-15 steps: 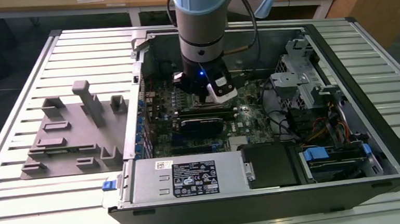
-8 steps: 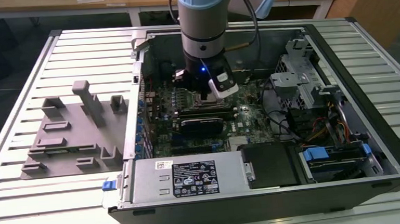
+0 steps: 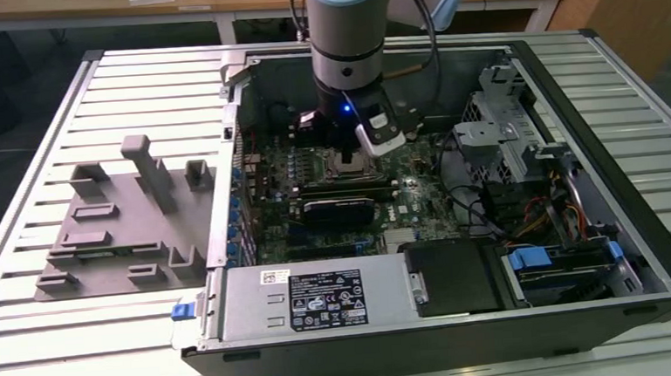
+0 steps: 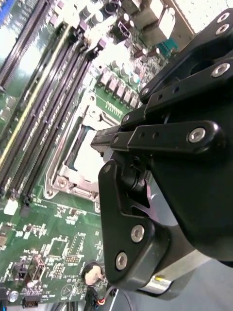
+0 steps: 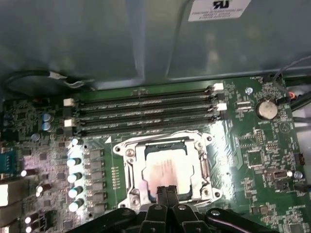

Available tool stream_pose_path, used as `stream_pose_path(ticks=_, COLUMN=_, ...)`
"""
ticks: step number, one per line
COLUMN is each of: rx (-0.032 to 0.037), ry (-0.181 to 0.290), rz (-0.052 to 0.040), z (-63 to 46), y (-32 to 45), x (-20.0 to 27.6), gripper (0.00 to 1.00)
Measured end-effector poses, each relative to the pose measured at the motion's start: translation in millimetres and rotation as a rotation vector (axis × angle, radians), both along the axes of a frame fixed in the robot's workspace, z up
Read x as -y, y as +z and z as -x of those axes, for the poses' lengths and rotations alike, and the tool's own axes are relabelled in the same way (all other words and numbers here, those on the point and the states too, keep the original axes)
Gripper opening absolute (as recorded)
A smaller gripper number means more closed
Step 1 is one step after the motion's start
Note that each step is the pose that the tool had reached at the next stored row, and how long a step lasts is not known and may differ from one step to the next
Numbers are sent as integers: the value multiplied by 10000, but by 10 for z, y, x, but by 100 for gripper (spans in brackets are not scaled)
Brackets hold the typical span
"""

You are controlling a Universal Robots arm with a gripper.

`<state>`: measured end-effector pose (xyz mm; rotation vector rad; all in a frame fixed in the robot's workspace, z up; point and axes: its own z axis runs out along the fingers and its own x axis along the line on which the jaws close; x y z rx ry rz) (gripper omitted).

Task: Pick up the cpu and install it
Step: 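Install the second cpu locking lever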

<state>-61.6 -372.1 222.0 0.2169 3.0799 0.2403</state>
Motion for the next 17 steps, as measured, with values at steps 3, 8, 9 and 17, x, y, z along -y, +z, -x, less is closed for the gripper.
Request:
stream_pose_path(ticks=3, rx=0, ry=-7, rz=45, z=-43, y=0, x=-33, gripper=11)
stream_pose_path(ticks=8, rx=-13, ry=-7, rz=60, z=-102, y=0, x=-51, gripper=11)
stream_pose_path(ticks=9, rx=-18, ry=-5, rz=61, z=-107, y=0, x=-54, gripper=11)
stream_pose_path(ticks=17, rx=-21, ry=13, rz=61, z=-112, y=-1, x=-65, gripper=11)
